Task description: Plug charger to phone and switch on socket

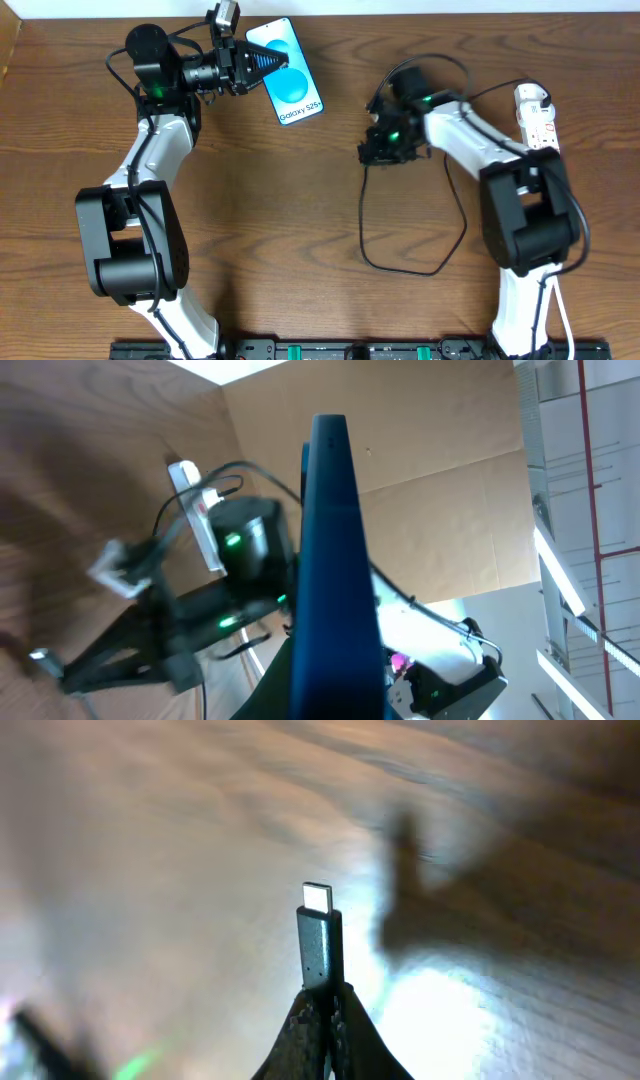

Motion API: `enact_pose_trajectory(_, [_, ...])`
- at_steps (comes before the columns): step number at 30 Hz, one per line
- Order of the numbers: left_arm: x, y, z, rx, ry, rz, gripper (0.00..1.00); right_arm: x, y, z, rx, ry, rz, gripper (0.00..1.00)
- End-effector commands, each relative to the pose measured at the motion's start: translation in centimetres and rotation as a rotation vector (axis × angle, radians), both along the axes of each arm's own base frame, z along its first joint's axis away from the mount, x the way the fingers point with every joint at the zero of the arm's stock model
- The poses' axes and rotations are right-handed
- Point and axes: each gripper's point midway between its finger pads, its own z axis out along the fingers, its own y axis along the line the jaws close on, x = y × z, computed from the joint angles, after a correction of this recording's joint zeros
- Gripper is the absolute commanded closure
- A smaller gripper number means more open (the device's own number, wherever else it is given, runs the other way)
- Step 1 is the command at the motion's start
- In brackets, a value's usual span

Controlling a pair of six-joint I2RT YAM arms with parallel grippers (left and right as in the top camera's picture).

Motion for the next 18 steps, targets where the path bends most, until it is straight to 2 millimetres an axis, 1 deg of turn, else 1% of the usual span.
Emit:
enact_pose_trajectory(1, [-0.6, -0.2, 1.3, 0.008, -0.054, -0.021, 0.93, -0.1, 1.5, 9.6, 0.275, -0.262, 0.246, 0.99])
enact_pose_trajectory(2, [-0.6, -0.2, 1.3, 0.008, -0.054, -0.021, 0.93, -0.3, 1.3, 10.9, 0.297, -0.285, 0.255, 0.99])
enact_pose_trajectory(6, [-0.3, -0.2, 1.4, 0.005, -0.055, -0.005, 0.93, -1.2, 1.2, 13.9, 0.343, -0.323, 0.272, 0.99])
enact_pose_trajectory(10, [0.1, -0.1, 1.4, 0.002, -0.055, 0.018, 0.93, -2.4, 2.0, 15.9, 0.415, -0.326, 0.298, 0.99])
enact_pose_trajectory(12, [0.2, -0.1, 1.5, 0.001, -0.054, 0.023, 0.93, -2.8, 2.4, 16.4, 0.438, -0.323, 0.311, 0.99])
enact_pose_trajectory(15, [0.2, -0.1, 1.5, 0.0, -0.054, 0.028, 0.93, -3.1, 2.9, 16.2, 0.431, -0.314, 0.316, 0.99])
enact_pose_trajectory(18, [0.5, 0.0, 1.5, -0.003, -0.05, 0.042, 0.93, -2.8, 2.9, 15.1, 0.347, -0.294, 0.275, 0.99])
